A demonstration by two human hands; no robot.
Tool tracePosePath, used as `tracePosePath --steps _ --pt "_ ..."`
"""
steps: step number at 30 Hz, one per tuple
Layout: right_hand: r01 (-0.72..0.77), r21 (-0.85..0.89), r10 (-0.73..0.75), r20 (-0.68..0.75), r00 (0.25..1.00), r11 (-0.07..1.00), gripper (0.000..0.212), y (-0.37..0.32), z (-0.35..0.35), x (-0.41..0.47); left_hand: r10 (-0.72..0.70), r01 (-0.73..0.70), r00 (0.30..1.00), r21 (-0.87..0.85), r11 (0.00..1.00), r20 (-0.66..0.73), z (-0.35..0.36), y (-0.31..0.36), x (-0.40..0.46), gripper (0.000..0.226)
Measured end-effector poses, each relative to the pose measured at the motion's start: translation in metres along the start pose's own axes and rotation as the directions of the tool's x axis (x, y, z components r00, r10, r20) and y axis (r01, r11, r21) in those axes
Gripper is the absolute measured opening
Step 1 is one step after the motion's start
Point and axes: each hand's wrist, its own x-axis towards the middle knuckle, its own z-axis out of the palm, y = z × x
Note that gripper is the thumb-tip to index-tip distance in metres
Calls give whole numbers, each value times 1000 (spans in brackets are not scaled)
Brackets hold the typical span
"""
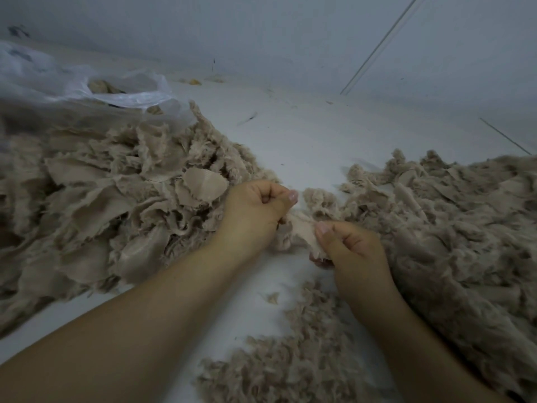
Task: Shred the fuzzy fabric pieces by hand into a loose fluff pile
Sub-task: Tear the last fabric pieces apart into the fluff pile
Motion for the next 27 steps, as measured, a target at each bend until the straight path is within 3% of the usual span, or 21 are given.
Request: tracePosePath --steps 3,5,7,8,9,12,13,21,23,27 --pt "-11 64 18 -119 993 998 43 1 -1 2 -26 26 1000 -25 999 1 -7 2 7 27" --pt "9 53 -2 -127 992 999 43 0 0 2 -144 152 955 -12 988 259 -18 8 8 31" --pt "34 29 -31 -99 995 999 44 -1 0 1 -314 263 771 173 949 553 -23 15 2 46" --pt "30 36 -26 -97 995 999 44 -2 0 0 -371 256 701 271 928 609 -22 17 -2 53" --pt "18 49 -14 -98 995 999 42 -3 -1 0 -391 221 698 339 914 599 -19 16 -4 54" --pt "9 88 -1 -91 996 996 42 -4 -2 0 -283 128 876 378 917 390 -9 10 -1 42" --pt "8 93 0 -89 996 996 42 -4 -2 0 -261 141 895 324 936 362 -8 10 0 38" --pt "-27 99 41 -145 989 995 43 2 -1 1 -299 291 757 110 950 581 -19 7 2 21" --pt "-19 76 31 -158 987 997 47 2 0 0 -305 305 670 124 944 677 -26 8 2 16" --pt "-54 171 93 -230 969 984 49 1 -1 4 -317 201 361 259 945 877 -36 15 1 11"
